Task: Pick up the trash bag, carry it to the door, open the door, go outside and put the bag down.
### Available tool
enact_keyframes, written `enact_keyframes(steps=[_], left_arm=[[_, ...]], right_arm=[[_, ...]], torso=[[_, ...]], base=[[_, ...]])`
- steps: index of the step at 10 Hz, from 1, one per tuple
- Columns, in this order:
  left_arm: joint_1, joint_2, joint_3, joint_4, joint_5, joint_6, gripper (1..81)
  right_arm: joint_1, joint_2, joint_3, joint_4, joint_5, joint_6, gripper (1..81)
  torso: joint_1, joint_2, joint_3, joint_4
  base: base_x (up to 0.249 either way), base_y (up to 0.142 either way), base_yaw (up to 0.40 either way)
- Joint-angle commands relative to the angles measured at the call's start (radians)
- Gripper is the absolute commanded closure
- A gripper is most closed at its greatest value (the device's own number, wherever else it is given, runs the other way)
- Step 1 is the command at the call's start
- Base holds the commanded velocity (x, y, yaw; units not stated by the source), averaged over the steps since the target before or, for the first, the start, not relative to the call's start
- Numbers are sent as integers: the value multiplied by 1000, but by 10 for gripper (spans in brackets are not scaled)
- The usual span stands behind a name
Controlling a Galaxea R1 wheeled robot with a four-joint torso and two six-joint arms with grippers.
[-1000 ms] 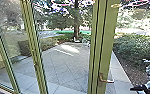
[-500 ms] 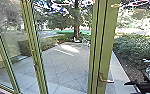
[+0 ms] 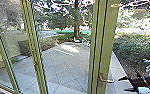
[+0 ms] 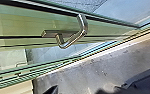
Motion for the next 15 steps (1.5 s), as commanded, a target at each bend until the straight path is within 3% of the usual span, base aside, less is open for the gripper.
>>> enact_keyframes(steps=[1, 11, 15], left_arm=[[-59, -3, 2, -7, 75, 4, 811], [-59, -2, -12, -17, 75, 6, 811], [-60, 0, -15, -15, 75, 4, 811]], right_arm=[[125, 34, -55, -31, -20, 94, 10], [154, 255, -314, -64, -20, 122, 10], [124, 287, -371, -63, -20, 122, 10]], torso=[[0, 0, 0, 0], [1, 1, -1, 0], [1, 1, -1, 0]], base=[[0, 0, 0], [0, 0, 0], [0, 0, 0]])
